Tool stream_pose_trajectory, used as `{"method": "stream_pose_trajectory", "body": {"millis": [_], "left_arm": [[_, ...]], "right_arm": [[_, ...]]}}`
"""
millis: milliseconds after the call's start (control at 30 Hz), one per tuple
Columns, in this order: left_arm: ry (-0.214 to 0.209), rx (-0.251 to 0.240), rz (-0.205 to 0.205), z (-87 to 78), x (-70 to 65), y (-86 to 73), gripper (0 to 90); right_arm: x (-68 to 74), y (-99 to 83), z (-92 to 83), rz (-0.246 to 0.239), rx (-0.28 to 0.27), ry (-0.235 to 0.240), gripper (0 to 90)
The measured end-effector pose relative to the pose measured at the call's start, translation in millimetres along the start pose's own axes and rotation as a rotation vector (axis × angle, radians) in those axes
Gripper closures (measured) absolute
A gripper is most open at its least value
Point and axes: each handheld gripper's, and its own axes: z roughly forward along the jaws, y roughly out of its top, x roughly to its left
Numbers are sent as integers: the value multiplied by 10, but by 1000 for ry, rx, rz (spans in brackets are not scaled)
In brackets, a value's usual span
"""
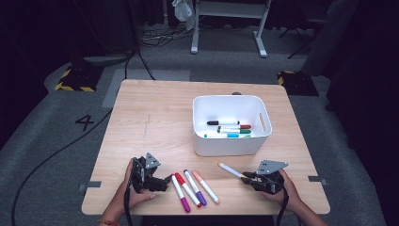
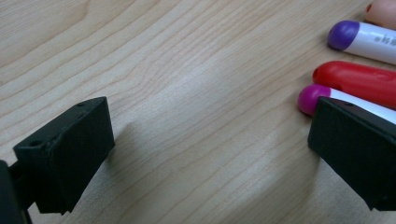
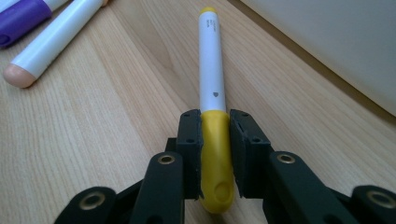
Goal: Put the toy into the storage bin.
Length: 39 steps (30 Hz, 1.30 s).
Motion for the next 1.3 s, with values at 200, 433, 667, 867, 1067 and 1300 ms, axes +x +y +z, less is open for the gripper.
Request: {"method": "stream_pose_trajectory", "body": {"millis": [200, 433, 667, 867, 1067, 1300], "left_arm": [[-12, 5, 0, 4, -5, 5, 4], [-25, 8, -1, 12, -3, 13, 3], [-27, 10, 3, 15, 0, 18, 2], [-32, 11, 10, 20, 8, 24, 0], [-37, 9, 12, 24, 11, 25, 0], [-39, 8, 16, 30, 16, 32, 0]], "right_arm": [[8, 9, -15, -13, -4, 7, 757], [-32, 44, -88, -14, -31, 9, 757], [-86, 188, -319, -58, -89, 26, 757], [-153, 427, -586, -145, -129, 45, 757], [-263, 740, -830, -228, -149, 23, 756], [-515, 1108, -968, -274, -137, 8, 757]]}}
